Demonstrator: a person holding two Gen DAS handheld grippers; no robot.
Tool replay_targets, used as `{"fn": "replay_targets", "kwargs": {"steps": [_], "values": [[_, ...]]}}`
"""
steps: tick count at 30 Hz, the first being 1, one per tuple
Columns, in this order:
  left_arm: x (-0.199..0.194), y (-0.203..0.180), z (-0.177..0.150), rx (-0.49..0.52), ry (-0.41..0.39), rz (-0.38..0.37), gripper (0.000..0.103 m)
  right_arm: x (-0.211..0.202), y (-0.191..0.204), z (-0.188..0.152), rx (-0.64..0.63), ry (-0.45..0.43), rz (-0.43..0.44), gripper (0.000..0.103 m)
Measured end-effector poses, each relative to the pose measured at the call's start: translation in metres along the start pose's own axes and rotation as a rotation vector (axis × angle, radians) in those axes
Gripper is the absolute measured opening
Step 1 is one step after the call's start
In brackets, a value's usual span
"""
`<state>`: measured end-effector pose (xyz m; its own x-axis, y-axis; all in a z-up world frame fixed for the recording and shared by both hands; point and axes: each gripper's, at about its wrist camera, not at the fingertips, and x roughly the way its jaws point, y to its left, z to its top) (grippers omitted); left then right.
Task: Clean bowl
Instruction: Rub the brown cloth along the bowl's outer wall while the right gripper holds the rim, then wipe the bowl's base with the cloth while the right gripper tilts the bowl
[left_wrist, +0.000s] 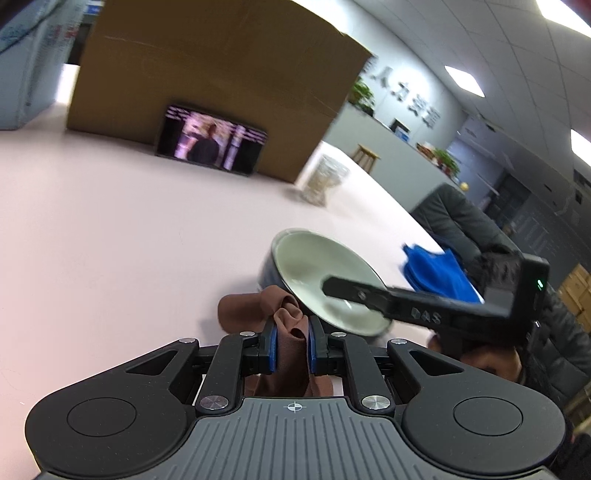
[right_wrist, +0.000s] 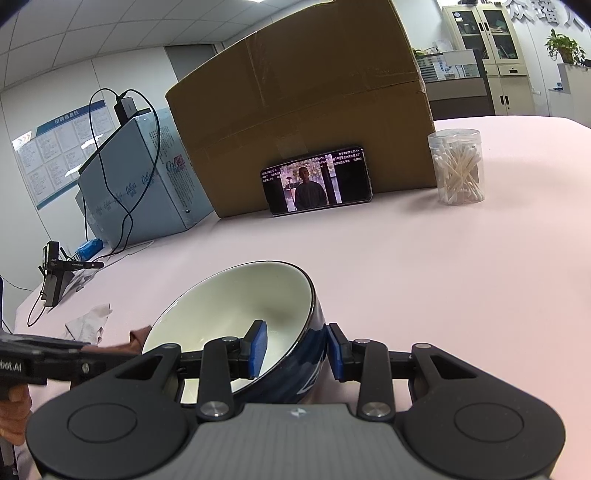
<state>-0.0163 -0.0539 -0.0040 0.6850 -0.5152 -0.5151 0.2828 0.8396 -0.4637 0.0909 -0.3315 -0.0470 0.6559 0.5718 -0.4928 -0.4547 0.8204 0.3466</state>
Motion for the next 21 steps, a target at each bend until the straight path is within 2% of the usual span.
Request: {"fn": "replay_targets", "kwargs": {"steps": [4, 11, 18, 21], "values": [[0.004, -0.001, -0.001, 0.001, 0.02, -0.005, 0.012, 0.0, 0.0, 0.0, -0.001, 0.001, -0.003, 0.037], [0.006, -0.008, -0.007, 0.013, 0.046, -0.059, 0.012, -0.001, 0.0, 0.0, -0.001, 0.001, -0.001, 0.037], [0.003, 0.003, -0.003, -0.023, 0.011, -0.021, 0.012, -0.001, -0.001, 0.0, 0.002, 0.002, 0.005, 0.037], [0.007, 0.002, -0.006, -0.016, 0.025, -0.039, 0.012, -0.001, -0.002, 0.0, 0.005, 0.002, 0.007, 0.037]]}}
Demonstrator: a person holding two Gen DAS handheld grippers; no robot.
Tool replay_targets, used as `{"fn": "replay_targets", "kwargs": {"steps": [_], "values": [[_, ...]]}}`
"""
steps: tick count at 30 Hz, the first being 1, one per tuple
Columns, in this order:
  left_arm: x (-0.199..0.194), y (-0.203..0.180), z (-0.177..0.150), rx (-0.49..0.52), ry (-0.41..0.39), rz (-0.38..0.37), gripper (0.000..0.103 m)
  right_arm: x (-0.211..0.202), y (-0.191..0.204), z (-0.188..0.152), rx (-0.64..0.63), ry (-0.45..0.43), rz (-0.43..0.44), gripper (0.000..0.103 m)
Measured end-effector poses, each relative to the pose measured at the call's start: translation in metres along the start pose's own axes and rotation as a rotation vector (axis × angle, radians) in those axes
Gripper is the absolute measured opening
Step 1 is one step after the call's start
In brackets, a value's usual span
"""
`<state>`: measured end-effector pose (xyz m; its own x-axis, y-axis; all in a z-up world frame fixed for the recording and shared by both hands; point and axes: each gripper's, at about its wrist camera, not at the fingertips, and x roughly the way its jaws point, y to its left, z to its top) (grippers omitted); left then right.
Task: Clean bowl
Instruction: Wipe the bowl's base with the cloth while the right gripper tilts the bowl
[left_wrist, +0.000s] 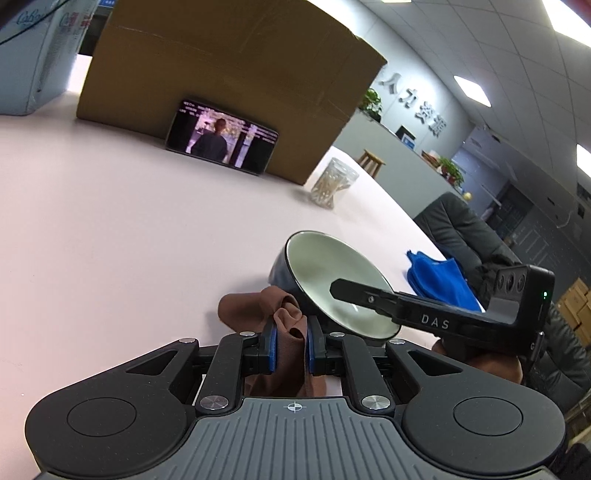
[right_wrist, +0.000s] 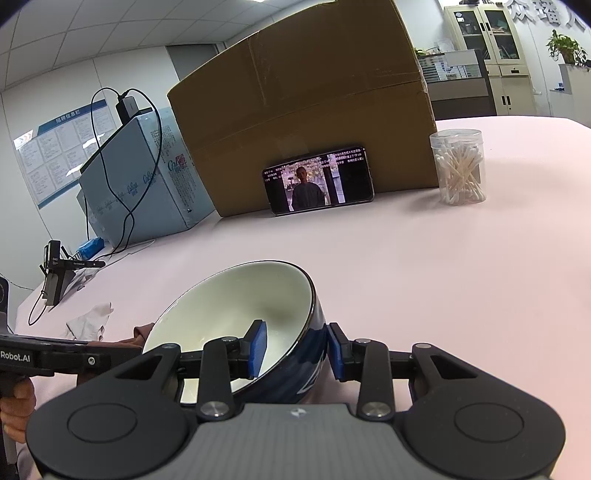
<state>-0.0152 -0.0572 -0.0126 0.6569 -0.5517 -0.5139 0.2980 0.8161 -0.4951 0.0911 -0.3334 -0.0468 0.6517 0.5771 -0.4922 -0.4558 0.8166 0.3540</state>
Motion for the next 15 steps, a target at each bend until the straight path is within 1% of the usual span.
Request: {"fn": "replay_targets", "kwargs": {"steps": [5, 11, 15], "values": [[0.0, 0.004, -0.008, -0.02, -0.012, -0.033, 0.013, 0.0, -0.001, 0.0, 0.004, -0.001, 0.005, 0.038], [0.001, 0.013, -0.009, -0.04, -0.059, -0.033, 0.012, 0.0, -0.003, 0.0, 0.017, -0.002, 0.013, 0.037], [0.0, 0.014, -0.011, -0.039, -0.069, -0.045, 0.012, 0.0, -0.004, 0.0, 0.02, -0.003, 0.011, 0.037]]}}
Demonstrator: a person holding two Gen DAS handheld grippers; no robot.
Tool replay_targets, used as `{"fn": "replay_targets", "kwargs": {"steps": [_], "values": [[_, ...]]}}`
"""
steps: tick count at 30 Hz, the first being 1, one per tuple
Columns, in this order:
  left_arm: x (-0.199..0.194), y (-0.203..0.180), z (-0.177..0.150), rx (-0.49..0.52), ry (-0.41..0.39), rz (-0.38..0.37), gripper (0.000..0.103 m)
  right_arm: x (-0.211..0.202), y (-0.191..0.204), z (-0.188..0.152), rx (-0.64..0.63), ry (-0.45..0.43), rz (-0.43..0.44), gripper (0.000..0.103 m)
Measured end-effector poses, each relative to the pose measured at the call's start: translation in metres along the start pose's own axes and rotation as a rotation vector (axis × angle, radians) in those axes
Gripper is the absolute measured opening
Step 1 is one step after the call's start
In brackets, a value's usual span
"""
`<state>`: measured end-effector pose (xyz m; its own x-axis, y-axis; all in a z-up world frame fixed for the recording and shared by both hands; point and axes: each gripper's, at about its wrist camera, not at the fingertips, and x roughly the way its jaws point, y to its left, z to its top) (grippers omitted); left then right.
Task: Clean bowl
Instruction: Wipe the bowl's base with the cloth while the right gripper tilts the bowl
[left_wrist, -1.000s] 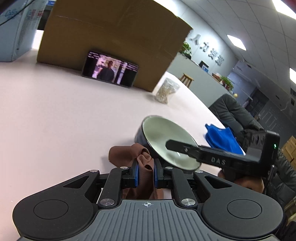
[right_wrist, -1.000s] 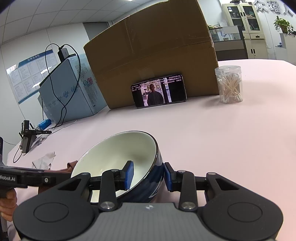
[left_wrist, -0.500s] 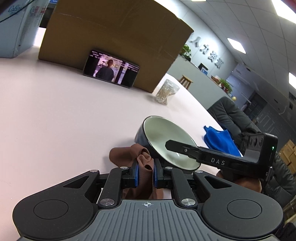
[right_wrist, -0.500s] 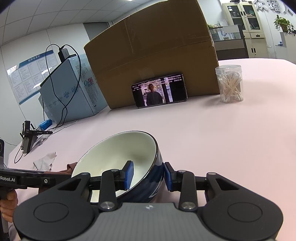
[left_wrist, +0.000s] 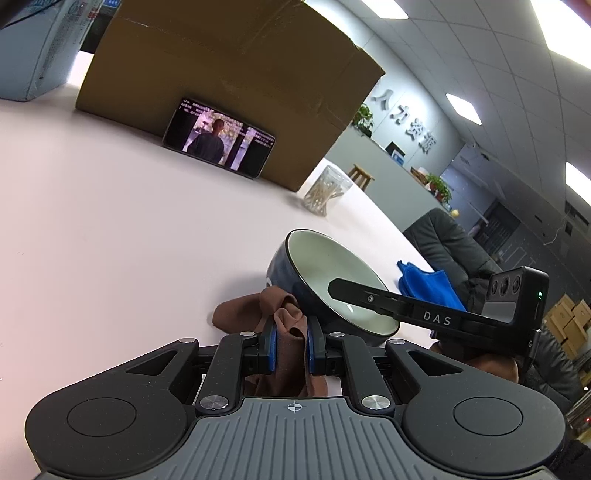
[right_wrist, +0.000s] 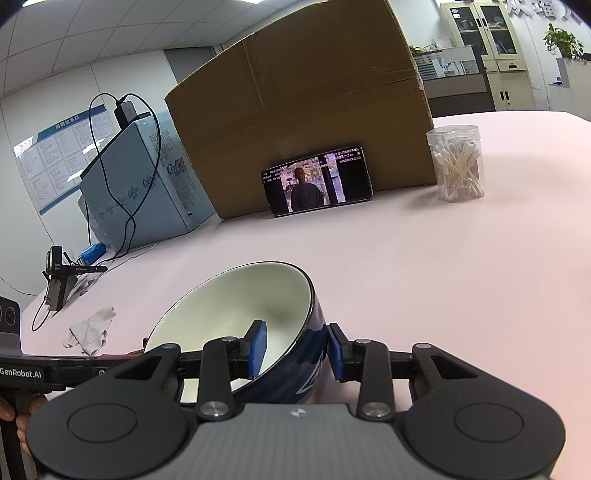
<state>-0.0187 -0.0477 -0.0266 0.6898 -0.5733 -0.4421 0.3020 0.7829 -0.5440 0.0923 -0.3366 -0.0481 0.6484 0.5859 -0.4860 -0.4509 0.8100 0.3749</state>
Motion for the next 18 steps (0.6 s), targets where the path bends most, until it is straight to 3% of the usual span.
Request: {"fn": "replay_targets", "kwargs": {"steps": [11, 18], "values": [[-0.005, 0.003, -0.001, -0.009, -0.041, 0.002, 0.013, 0.0, -0.001, 0.0, 0.002, 0.0, 0.002, 0.038], [-0.005, -0.01, -0.006, 0.028, -0.01, -0.06, 0.013, 0.0, -0.002, 0.0, 0.004, 0.001, 0.004, 0.038]]}}
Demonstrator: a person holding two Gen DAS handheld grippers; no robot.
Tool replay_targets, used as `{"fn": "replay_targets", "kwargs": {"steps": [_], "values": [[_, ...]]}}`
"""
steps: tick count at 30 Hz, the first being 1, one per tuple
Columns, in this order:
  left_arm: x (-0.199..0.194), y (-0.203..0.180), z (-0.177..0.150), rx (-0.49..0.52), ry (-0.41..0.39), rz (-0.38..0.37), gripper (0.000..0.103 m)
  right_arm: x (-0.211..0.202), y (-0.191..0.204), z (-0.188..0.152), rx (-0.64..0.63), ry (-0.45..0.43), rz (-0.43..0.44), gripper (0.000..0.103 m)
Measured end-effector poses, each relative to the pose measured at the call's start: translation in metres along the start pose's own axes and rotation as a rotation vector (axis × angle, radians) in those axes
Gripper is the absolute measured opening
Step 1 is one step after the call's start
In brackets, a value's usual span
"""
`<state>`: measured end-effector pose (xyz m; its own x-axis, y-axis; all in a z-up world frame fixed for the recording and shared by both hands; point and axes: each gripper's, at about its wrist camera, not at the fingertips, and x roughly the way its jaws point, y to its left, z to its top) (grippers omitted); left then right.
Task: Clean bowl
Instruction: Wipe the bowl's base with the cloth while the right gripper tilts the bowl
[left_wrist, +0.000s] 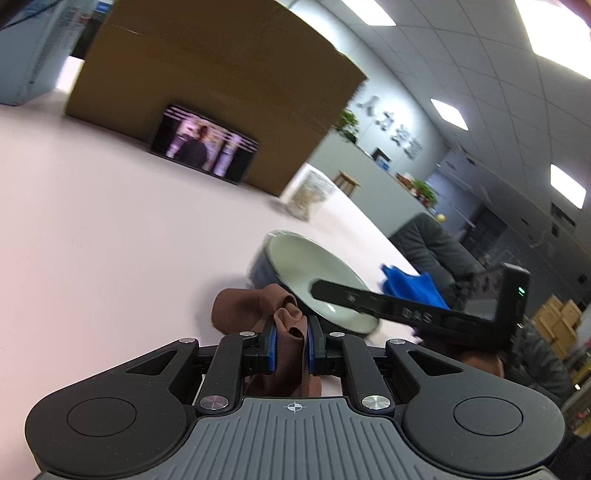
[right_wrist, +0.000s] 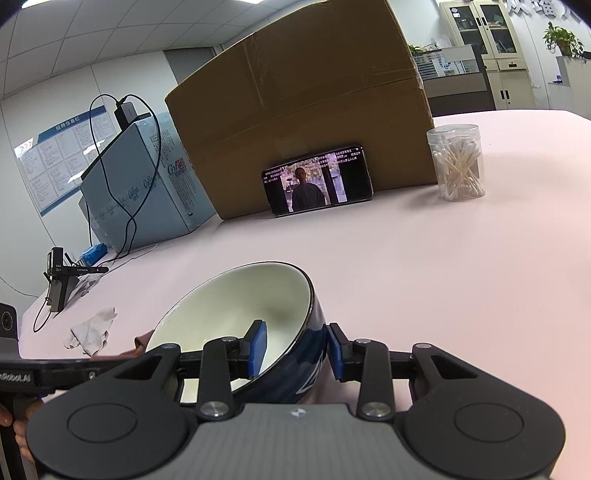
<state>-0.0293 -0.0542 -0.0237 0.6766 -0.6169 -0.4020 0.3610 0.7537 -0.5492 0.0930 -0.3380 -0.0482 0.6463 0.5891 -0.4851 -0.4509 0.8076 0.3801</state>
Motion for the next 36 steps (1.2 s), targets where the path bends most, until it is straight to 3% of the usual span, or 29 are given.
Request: {"fn": "replay_targets", "kwargs": {"steps": [9, 22, 30, 36], "values": [[-0.012, 0.009, 0.007, -0.007, -0.057, 0.028, 0.013, -0.001, 0.0, 0.0, 0.005, 0.0, 0.004, 0.038], [0.004, -0.012, -0.004, 0.039, 0.05, -0.102, 0.013, 0.001, -0.001, 0.0, 0.007, 0.002, 0.006, 0.038], [-0.007, -0.003, 0.002, 0.023, -0.001, -0.023, 0.013, 0.001, -0.002, 0.0, 0.007, 0.002, 0.006, 0.038], [0.001, -0.009, 0.0, 0.033, 0.031, -0.06, 0.013, 0.0, -0.001, 0.0, 0.006, 0.001, 0.006, 0.038]]}}
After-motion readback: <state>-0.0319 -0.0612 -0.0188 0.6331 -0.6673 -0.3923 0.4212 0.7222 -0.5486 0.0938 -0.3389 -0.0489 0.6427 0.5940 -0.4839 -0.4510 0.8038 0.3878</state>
